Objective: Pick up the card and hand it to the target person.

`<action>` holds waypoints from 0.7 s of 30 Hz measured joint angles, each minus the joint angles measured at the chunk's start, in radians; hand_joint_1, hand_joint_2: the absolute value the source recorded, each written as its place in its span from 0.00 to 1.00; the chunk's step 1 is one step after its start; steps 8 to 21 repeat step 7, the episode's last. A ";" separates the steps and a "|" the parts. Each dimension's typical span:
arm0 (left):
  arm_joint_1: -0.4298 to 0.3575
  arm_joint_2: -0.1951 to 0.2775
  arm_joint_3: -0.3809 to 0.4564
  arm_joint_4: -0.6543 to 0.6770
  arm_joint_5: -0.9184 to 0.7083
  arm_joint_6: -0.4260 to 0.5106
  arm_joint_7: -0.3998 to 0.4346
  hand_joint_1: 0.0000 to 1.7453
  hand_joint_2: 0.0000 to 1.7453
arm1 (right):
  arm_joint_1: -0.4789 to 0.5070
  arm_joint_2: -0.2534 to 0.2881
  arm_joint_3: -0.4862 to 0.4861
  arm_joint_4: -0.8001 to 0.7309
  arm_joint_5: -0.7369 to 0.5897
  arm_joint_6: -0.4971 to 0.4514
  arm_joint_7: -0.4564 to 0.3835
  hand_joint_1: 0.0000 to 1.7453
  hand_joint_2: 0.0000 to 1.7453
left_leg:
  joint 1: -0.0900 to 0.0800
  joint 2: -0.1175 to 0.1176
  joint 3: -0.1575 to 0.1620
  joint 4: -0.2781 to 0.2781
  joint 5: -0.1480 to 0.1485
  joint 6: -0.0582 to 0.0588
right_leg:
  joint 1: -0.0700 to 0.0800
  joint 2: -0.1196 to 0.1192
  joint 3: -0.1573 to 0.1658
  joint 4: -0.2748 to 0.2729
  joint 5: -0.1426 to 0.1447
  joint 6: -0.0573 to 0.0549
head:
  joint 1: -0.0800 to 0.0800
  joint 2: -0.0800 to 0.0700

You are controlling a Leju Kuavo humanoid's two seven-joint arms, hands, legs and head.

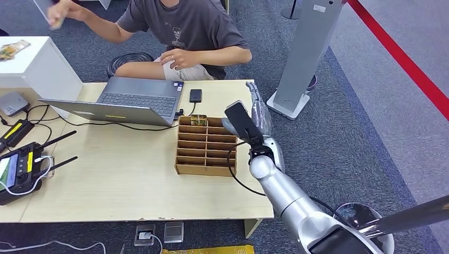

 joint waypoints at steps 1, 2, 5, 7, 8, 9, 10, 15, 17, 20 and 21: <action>0.000 0.000 0.000 0.000 -0.002 -0.004 0.000 0.00 0.00 | 0.019 -0.004 -0.002 -0.020 -0.046 0.000 -0.018 0.00 1.00 | 0.000 0.000 0.000 0.000 0.000 0.000 | 0.000 0.000 0.000 0.000 0.000 0.000 | 0.000 0.000; 0.000 0.000 0.000 0.000 -0.004 -0.010 0.000 0.00 0.00 | 0.039 -0.008 -0.004 -0.040 -0.095 0.000 -0.037 0.00 1.00 | 0.000 0.000 0.000 0.000 0.000 0.000 | 0.000 0.000 0.000 0.000 0.000 0.000 | 0.000 0.000; 0.000 0.002 0.000 0.000 -0.010 -0.027 -0.004 0.00 0.00 | 0.101 -0.022 -0.007 -0.104 -0.239 0.005 -0.083 0.00 1.00 | 0.000 0.000 0.000 0.000 0.000 0.000 | 0.000 0.000 0.000 0.000 0.000 0.000 | 0.001 0.000; 0.000 0.003 0.000 0.000 -0.013 -0.033 -0.007 0.00 0.00 | 0.132 -0.031 -0.007 -0.135 -0.296 0.007 -0.096 0.00 1.00 | 0.000 0.000 0.000 0.000 0.000 0.000 | 0.000 0.000 0.000 0.000 0.000 0.000 | 0.001 0.000; 0.000 0.003 0.000 0.000 -0.013 -0.033 -0.007 0.00 0.00 | 0.132 -0.031 -0.007 -0.135 -0.296 0.007 -0.096 0.00 1.00 | 0.000 0.000 0.000 0.000 0.000 0.000 | 0.000 0.000 0.000 0.000 0.000 0.000 | 0.001 0.000; 0.000 0.003 0.000 0.000 -0.013 -0.033 -0.007 0.00 0.00 | 0.132 -0.031 -0.007 -0.135 -0.296 0.007 -0.096 0.00 1.00 | 0.000 0.000 0.000 0.000 0.000 0.000 | 0.000 0.000 0.000 0.000 0.000 0.000 | 0.001 0.000; 0.000 0.003 0.000 0.000 -0.013 -0.033 -0.007 0.00 0.00 | 0.132 -0.031 -0.007 -0.135 -0.296 0.007 -0.096 0.00 1.00 | 0.000 0.000 0.000 0.000 0.000 0.000 | 0.000 0.000 0.000 0.000 0.000 0.000 | 0.001 0.000; 0.000 0.003 0.000 0.000 -0.013 -0.033 -0.007 0.00 0.00 | 0.132 -0.031 -0.007 -0.135 -0.296 0.007 -0.096 0.00 1.00 | 0.000 0.000 0.000 0.000 0.000 0.000 | 0.000 0.000 0.000 0.000 0.000 0.000 | 0.001 0.000; 0.000 0.003 0.000 0.000 -0.013 -0.033 -0.007 0.00 0.00 | 0.132 -0.031 -0.007 -0.135 -0.296 0.007 -0.096 0.00 1.00 | 0.000 0.000 0.000 0.000 0.000 0.000 | 0.000 0.000 0.000 0.000 0.000 0.000 | 0.001 0.000; 0.000 0.003 0.000 0.000 -0.013 -0.033 -0.007 0.00 0.00 | 0.132 -0.031 -0.007 -0.135 -0.296 0.007 -0.096 0.00 1.00 | 0.000 0.000 0.000 0.000 0.000 0.000 | 0.000 0.000 0.000 0.000 0.000 0.000 | 0.001 0.000; 0.000 0.003 0.000 0.000 -0.013 -0.033 -0.007 0.00 0.00 | 0.132 -0.031 -0.007 -0.135 -0.296 0.007 -0.096 0.00 1.00 | 0.000 0.000 0.000 0.000 0.000 0.000 | 0.000 0.000 0.000 0.000 0.000 0.000 | 0.001 0.000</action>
